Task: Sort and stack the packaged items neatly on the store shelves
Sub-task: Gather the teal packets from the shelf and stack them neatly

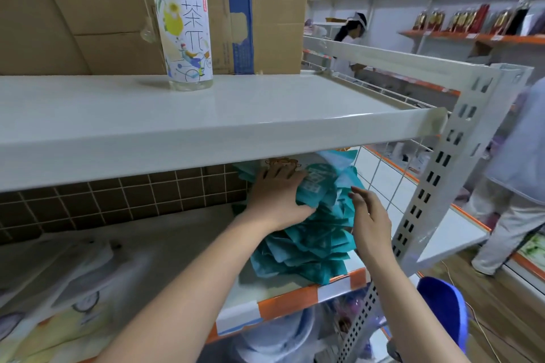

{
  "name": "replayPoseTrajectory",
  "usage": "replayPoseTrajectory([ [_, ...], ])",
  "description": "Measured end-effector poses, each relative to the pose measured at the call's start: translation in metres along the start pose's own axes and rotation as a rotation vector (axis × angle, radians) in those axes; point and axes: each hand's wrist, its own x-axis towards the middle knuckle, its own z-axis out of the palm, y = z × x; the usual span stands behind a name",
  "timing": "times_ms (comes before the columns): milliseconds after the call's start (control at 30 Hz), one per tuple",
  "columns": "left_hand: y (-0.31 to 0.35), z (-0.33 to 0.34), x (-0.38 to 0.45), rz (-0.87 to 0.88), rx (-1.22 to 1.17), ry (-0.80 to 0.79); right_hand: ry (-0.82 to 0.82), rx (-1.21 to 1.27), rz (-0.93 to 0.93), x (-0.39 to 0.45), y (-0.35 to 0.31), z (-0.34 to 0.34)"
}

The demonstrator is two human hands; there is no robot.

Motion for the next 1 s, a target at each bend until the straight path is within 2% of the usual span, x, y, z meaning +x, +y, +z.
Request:
replayPoseTrajectory([
  [133, -0.003, -0.002, -0.002, 0.017, 0.018, 0.006, 0.038, 0.004, -0.012, -0.009, 0.005, 0.004],
  [300, -0.018, -0.006, -0.036, 0.017, -0.032, 0.245, 0.118, 0.015, -0.008, -0.033, 0.019, 0.011],
  [400, -0.045, -0.012, -0.073, -0.078, -0.096, 0.384, 0.14, 0.02, 0.025, -0.055, 0.024, 0.024],
  [500, -0.086, -0.022, -0.123, -0.242, -0.27, 0.398, 0.116, 0.015, 0.027, -0.079, 0.02, 0.047],
  [600, -0.131, -0.037, -0.183, -0.421, -0.333, 0.402, -0.006, 0.038, 0.03, -0.105, 0.013, 0.08],
  [700, -0.181, -0.056, -0.249, -0.598, -0.383, 0.365, -0.216, 0.004, 0.041, -0.139, 0.002, 0.121],
  [800, -0.224, -0.083, -0.318, -0.674, -0.42, 0.353, -0.421, -0.043, 0.059, -0.182, -0.016, 0.168],
  [1000, -0.297, -0.136, -0.456, -0.811, -0.371, 0.276, -0.709, -0.084, 0.055, -0.283, -0.058, 0.259],
])
